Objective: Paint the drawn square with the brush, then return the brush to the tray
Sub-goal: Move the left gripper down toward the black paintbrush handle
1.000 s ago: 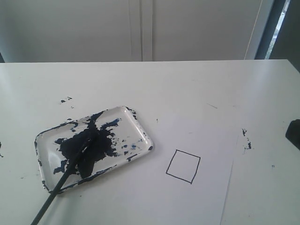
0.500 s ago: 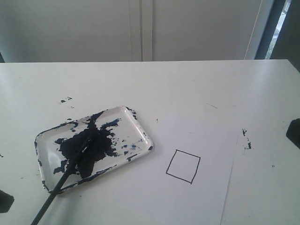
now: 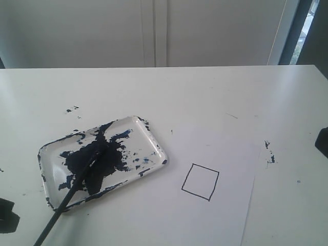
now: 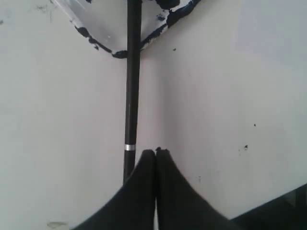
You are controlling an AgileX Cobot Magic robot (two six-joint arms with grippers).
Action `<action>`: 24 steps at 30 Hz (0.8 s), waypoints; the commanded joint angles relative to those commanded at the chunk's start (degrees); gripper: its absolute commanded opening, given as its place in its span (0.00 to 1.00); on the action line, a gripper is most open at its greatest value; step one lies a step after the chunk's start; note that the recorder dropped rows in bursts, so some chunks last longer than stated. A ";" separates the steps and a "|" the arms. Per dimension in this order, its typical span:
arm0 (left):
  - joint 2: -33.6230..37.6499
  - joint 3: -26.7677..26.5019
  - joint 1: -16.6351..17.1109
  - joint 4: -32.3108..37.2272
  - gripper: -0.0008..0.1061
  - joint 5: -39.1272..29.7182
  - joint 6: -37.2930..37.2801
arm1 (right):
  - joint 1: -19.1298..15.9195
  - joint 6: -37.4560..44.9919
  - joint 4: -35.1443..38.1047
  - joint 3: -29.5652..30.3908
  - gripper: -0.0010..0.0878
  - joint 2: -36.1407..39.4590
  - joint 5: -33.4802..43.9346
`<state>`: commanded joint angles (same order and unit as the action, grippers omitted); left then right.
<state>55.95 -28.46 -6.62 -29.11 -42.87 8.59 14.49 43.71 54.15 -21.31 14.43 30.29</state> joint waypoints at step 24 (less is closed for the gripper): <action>1.15 -0.56 -4.81 3.36 0.01 -7.50 2.80 | 0.00 0.00 0.00 0.00 0.01 0.00 0.00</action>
<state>57.10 -29.02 -11.43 -25.75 -50.38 11.39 14.49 43.71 54.15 -21.31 14.43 30.29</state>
